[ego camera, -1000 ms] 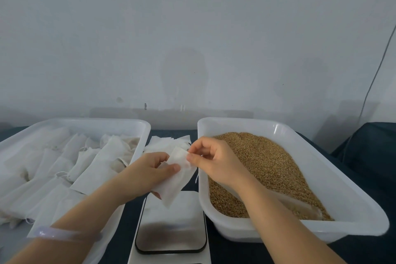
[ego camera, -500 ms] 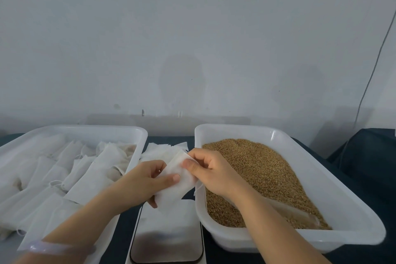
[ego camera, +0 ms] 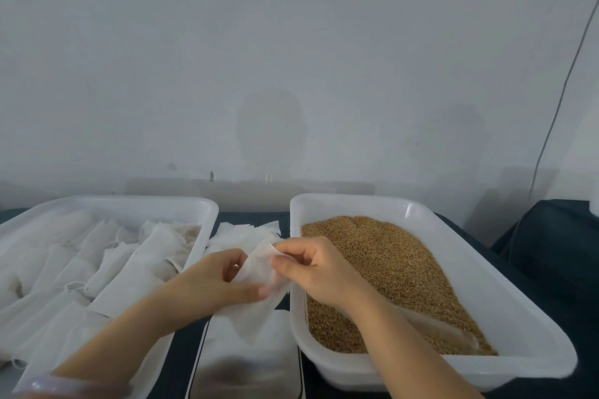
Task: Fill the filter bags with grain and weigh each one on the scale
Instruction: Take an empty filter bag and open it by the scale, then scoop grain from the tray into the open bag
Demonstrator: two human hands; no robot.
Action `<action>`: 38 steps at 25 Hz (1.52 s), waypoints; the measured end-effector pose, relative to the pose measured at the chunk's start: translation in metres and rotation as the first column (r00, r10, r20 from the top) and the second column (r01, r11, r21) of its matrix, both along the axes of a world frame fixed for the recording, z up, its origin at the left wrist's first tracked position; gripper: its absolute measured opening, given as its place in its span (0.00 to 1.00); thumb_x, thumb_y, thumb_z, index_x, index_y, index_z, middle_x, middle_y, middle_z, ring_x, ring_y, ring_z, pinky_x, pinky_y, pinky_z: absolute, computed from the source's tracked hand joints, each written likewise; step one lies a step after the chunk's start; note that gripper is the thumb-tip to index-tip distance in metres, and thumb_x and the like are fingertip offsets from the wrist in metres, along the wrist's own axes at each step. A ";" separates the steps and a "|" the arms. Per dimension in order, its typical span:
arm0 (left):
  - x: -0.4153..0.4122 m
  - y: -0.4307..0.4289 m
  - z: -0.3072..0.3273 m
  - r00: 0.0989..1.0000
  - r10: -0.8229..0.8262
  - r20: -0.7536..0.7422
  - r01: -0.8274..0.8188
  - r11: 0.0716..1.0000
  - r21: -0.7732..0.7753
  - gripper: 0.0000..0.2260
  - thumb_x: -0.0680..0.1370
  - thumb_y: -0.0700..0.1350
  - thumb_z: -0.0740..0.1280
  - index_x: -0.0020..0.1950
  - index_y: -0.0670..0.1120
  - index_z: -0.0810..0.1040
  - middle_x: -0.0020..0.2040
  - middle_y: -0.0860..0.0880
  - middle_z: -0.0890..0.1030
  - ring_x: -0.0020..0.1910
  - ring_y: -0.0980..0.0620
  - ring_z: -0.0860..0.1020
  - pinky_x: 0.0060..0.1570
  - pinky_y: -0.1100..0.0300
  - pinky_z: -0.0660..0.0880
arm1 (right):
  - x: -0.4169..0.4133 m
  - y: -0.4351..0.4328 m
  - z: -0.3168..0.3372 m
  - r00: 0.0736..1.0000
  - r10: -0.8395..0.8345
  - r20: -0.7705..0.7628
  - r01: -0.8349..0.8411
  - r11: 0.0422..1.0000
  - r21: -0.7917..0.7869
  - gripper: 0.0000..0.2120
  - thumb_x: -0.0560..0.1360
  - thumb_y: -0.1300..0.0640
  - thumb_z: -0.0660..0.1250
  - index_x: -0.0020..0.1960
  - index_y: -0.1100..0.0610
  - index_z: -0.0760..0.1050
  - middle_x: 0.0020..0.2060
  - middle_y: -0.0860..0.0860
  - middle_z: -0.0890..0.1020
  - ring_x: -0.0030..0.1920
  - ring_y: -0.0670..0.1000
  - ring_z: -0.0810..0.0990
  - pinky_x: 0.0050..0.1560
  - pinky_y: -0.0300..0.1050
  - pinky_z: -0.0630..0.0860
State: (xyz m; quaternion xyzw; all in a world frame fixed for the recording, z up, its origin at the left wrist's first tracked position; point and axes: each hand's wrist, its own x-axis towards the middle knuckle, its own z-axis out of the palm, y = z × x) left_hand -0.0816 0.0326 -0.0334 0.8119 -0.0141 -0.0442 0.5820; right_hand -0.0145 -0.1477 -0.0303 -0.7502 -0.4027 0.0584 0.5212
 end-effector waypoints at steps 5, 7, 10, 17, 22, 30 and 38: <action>-0.001 0.004 0.002 0.944 -0.308 -0.121 0.244 0.895 -0.374 0.39 0.64 0.59 0.76 0.66 0.36 0.72 0.60 0.31 0.75 0.60 0.32 0.74 0.62 0.40 0.68 | -0.010 -0.001 0.010 0.988 0.151 -0.019 -0.151 0.988 -0.040 0.07 0.77 0.59 0.66 0.43 0.51 0.80 0.35 0.39 0.79 0.43 0.39 0.76 0.49 0.33 0.69; -0.003 0.002 0.002 0.912 -0.373 -0.172 0.290 0.882 -0.371 0.39 0.63 0.56 0.79 0.64 0.33 0.72 0.51 0.32 0.77 0.50 0.36 0.78 0.55 0.44 0.73 | -0.016 0.001 0.009 0.988 0.155 0.025 -0.153 0.986 -0.069 0.07 0.76 0.58 0.66 0.42 0.50 0.80 0.36 0.38 0.77 0.46 0.41 0.75 0.54 0.38 0.69; -0.006 0.001 0.004 0.929 -0.307 -0.205 0.246 0.929 -0.277 0.31 0.56 0.53 0.82 0.50 0.35 0.79 0.39 0.37 0.76 0.35 0.42 0.78 0.44 0.51 0.76 | -0.013 -0.018 0.016 0.998 0.062 0.015 -0.060 0.990 -0.125 0.06 0.76 0.50 0.65 0.49 0.43 0.81 0.44 0.35 0.81 0.49 0.37 0.77 0.55 0.36 0.73; -0.011 -0.006 0.006 0.981 -0.173 -0.082 0.150 0.960 -0.235 0.22 0.57 0.52 0.78 0.42 0.41 0.77 0.37 0.41 0.79 0.33 0.45 0.78 0.30 0.56 0.74 | 0.037 -0.170 0.001 0.955 -0.267 0.130 0.216 0.324 -0.921 0.14 0.68 0.45 0.73 0.50 0.40 0.72 0.49 0.36 0.75 0.50 0.40 0.76 0.52 0.36 0.73; -0.010 -0.005 0.005 0.992 -0.110 -0.068 0.094 0.974 -0.204 0.25 0.58 0.52 0.77 0.47 0.39 0.75 0.39 0.41 0.79 0.33 0.44 0.78 0.29 0.55 0.74 | 0.041 -0.181 -0.013 0.940 -0.278 0.197 0.313 0.477 -0.821 0.08 0.73 0.49 0.69 0.47 0.39 0.72 0.46 0.40 0.77 0.47 0.41 0.77 0.48 0.38 0.75; -0.012 -0.012 0.015 0.996 -0.075 -0.044 0.072 0.995 -0.075 0.26 0.58 0.54 0.76 0.50 0.43 0.76 0.39 0.44 0.80 0.34 0.46 0.79 0.33 0.55 0.75 | 0.056 -0.172 0.004 0.726 -0.142 0.673 0.664 0.402 -0.631 0.19 0.77 0.58 0.63 0.59 0.35 0.70 0.52 0.33 0.73 0.56 0.42 0.66 0.64 0.46 0.56; -0.008 -0.029 0.025 0.999 -0.049 0.021 0.048 0.997 0.055 0.11 0.72 0.47 0.74 0.49 0.47 0.74 0.30 0.51 0.79 0.29 0.52 0.77 0.32 0.61 0.75 | 0.051 -0.173 -0.006 0.910 -0.260 0.322 0.414 0.593 -0.690 0.12 0.75 0.50 0.67 0.51 0.34 0.70 0.46 0.32 0.75 0.53 0.38 0.72 0.64 0.45 0.65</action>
